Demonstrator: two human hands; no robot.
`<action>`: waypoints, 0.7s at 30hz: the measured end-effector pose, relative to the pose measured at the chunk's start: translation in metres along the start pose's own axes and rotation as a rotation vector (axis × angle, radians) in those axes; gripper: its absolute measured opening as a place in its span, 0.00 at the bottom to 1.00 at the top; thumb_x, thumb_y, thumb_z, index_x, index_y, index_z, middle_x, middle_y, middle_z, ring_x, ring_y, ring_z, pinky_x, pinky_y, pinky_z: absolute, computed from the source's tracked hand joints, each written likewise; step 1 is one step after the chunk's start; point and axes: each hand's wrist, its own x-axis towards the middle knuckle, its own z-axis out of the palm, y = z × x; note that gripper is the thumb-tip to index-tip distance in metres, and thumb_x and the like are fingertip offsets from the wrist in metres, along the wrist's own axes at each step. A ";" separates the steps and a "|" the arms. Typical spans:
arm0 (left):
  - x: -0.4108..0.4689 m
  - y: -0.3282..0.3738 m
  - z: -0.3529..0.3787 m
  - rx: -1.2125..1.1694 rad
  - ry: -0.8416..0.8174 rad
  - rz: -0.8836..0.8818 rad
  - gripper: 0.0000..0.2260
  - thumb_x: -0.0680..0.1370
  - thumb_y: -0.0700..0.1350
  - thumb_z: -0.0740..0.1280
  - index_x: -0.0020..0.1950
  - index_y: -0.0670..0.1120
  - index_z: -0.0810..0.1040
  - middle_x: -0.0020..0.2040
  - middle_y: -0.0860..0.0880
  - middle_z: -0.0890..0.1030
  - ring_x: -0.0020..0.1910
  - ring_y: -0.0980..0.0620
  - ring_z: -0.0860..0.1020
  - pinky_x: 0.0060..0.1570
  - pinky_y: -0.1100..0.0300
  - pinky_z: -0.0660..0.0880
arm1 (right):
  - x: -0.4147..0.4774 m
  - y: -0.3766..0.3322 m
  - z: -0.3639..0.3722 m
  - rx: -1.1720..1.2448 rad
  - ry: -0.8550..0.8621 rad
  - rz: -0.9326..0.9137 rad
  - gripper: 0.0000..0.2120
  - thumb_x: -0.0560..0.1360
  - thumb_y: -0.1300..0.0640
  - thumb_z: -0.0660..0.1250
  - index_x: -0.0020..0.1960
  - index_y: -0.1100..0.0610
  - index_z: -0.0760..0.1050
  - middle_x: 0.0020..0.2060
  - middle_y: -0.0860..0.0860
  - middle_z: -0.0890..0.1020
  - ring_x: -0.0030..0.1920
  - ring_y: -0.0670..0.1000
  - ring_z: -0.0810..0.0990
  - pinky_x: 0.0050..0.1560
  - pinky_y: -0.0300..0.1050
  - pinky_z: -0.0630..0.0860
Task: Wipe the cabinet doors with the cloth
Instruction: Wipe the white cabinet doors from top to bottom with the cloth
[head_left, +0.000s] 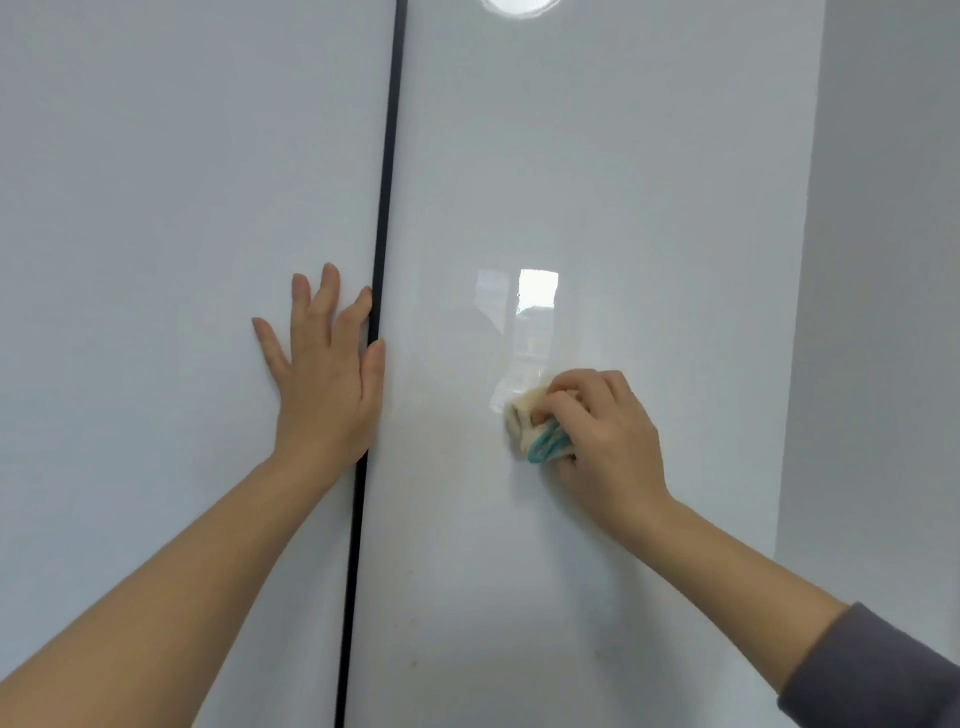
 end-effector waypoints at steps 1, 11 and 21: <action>0.000 -0.001 0.000 -0.001 -0.005 0.003 0.23 0.81 0.52 0.48 0.75 0.49 0.61 0.80 0.49 0.50 0.79 0.47 0.42 0.73 0.38 0.34 | 0.014 -0.001 -0.001 -0.005 0.032 0.063 0.18 0.57 0.71 0.70 0.44 0.56 0.78 0.48 0.50 0.79 0.48 0.52 0.70 0.34 0.41 0.65; -0.025 -0.007 -0.024 -0.156 -0.079 0.029 0.25 0.81 0.51 0.46 0.80 0.51 0.54 0.80 0.53 0.50 0.79 0.56 0.44 0.77 0.48 0.38 | -0.059 -0.032 0.028 0.069 -0.023 -0.078 0.23 0.53 0.68 0.74 0.46 0.53 0.76 0.53 0.46 0.75 0.48 0.54 0.73 0.35 0.45 0.70; -0.137 -0.045 0.001 0.076 -0.219 0.106 0.24 0.83 0.47 0.47 0.80 0.45 0.55 0.81 0.48 0.52 0.79 0.46 0.50 0.75 0.40 0.43 | -0.032 -0.067 0.036 0.135 0.108 0.111 0.17 0.61 0.67 0.63 0.46 0.55 0.79 0.50 0.46 0.80 0.49 0.53 0.72 0.30 0.45 0.72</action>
